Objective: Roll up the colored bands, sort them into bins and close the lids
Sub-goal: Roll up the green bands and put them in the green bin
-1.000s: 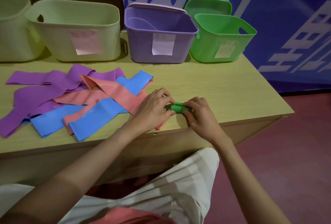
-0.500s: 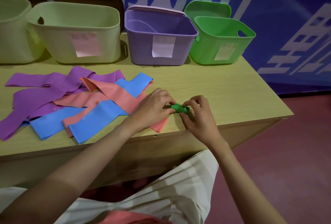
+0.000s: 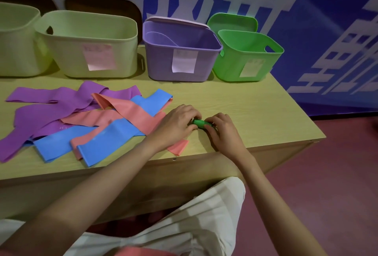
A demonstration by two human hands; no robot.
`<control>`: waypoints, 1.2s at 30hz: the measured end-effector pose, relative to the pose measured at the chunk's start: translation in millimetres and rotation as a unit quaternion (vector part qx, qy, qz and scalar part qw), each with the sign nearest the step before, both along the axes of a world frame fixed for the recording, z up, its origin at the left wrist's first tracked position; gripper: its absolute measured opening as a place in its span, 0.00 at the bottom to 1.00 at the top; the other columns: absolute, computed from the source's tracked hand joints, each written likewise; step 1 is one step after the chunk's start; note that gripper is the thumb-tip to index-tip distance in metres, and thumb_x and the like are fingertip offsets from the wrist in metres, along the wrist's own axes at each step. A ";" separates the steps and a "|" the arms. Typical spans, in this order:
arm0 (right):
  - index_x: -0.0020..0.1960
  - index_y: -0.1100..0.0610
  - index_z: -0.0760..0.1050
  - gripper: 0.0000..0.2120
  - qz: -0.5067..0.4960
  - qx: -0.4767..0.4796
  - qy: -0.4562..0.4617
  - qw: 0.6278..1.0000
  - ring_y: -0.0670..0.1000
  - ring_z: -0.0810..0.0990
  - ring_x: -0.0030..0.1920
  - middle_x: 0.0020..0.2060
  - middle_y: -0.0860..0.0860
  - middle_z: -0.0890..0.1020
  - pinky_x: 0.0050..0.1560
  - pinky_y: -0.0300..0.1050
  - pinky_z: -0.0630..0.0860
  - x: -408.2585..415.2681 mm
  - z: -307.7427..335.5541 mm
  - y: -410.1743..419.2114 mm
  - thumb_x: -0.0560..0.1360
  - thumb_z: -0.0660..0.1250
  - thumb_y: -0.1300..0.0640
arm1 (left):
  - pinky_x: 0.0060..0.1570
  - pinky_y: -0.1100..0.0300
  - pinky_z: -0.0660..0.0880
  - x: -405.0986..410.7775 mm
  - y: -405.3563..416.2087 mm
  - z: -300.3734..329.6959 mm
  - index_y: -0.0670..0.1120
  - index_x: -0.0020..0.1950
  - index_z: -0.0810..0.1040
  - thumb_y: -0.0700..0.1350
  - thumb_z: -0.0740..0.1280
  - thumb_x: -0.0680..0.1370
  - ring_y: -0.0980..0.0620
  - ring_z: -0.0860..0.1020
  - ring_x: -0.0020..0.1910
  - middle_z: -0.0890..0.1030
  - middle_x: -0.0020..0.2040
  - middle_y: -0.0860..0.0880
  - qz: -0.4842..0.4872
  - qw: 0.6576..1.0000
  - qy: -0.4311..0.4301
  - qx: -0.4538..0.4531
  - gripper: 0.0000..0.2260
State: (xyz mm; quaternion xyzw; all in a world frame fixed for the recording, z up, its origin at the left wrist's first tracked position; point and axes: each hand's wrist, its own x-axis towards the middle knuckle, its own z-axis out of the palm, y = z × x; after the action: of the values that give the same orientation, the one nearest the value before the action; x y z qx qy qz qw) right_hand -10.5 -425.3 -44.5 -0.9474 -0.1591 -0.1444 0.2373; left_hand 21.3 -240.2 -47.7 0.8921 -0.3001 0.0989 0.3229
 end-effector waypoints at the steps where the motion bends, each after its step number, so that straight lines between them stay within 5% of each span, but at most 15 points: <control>1: 0.56 0.62 0.79 0.10 0.001 -0.001 0.004 1.000 0.54 0.73 0.47 0.45 0.55 0.78 0.47 0.46 0.72 1.1 1.3 0.1 0.79 0.65 0.57 | 0.53 0.59 0.71 2.9 0.7 0.0 0.47 0.57 0.77 0.44 0.69 0.76 0.56 0.72 0.54 0.77 0.52 0.53 -0.001 1.000 0.001 0.006 0.10; 8: 0.56 0.62 0.78 0.11 0.016 -0.034 0.011 0.999 0.57 0.74 0.47 0.45 0.56 0.77 0.46 0.49 0.72 7.1 7.4 2.8 0.76 0.69 0.58 | 0.51 0.61 0.73 5.3 2.6 1.2 0.47 0.56 0.80 0.45 0.69 0.77 0.59 0.71 0.48 0.77 0.49 0.55 0.004 1.000 0.025 -0.009 0.09; 12: 0.58 0.63 0.76 0.11 0.020 0.017 -0.024 0.999 0.52 0.74 0.42 0.47 0.55 0.75 0.43 0.45 0.72 6.5 15.3 7.8 0.78 0.66 0.60 | 0.46 0.61 0.77 1.0 3.5 14.8 0.47 0.55 0.82 0.43 0.72 0.75 0.58 0.77 0.43 0.81 0.49 0.53 0.070 0.982 0.089 -0.149 0.10; 17: 0.59 0.66 0.76 0.12 0.029 0.041 -0.110 0.993 0.53 0.76 0.41 0.49 0.58 0.74 0.41 0.47 0.75 4.4 22.5 12.5 0.77 0.66 0.65 | 0.27 0.63 0.73 -1.9 12.9 42.1 0.41 0.51 0.81 0.46 0.74 0.73 0.52 0.79 0.33 0.84 0.42 0.43 0.139 0.882 0.345 -0.291 0.12; 20: 0.59 0.66 0.76 0.12 0.043 0.026 -0.158 0.986 0.54 0.77 0.41 0.49 0.58 0.75 0.36 0.50 0.78 4.8 26.3 13.9 0.76 0.67 0.64 | 0.35 0.63 0.79 -6.5 22.4 54.9 0.37 0.53 0.80 0.43 0.72 0.75 0.51 0.82 0.35 0.84 0.44 0.40 0.085 0.810 0.464 -0.349 0.11; 25: 0.58 0.65 0.77 0.13 0.065 -0.006 -0.211 0.975 0.57 0.78 0.42 0.48 0.58 0.76 0.32 0.52 0.77 2.9 25.2 18.3 0.77 0.64 0.60 | 0.53 0.55 0.80 -7.7 28.4 55.7 0.35 0.52 0.79 0.31 0.68 0.75 0.43 0.83 0.49 0.83 0.46 0.35 0.069 0.749 0.484 -0.447 0.07; 32: 0.55 0.64 0.79 0.12 0.068 0.019 -0.232 0.970 0.55 0.77 0.47 0.46 0.58 0.77 0.41 0.50 0.76 3.2 27.0 21.3 0.73 0.72 0.63 | 0.48 0.60 0.80 -13.6 29.7 58.9 0.35 0.51 0.79 0.36 0.73 0.72 0.49 0.83 0.42 0.83 0.44 0.41 0.060 0.809 0.392 -0.434 0.10; 36: 0.54 0.61 0.81 0.13 0.083 0.103 -0.182 0.974 0.53 0.77 0.51 0.49 0.55 0.76 0.47 0.48 0.76 5.7 38.1 24.1 0.70 0.75 0.61 | 0.37 0.68 0.77 -11.3 33.2 64.1 0.40 0.48 0.80 0.34 0.74 0.71 0.53 0.82 0.41 0.83 0.43 0.44 0.053 0.881 0.270 -0.385 0.08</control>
State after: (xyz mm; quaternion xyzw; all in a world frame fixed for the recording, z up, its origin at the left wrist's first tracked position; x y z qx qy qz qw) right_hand -4.8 -401.1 -6.3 -0.8591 -0.2619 -0.3098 0.3121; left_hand 10.1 -207.0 16.5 0.7043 -0.0915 -0.0214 0.7037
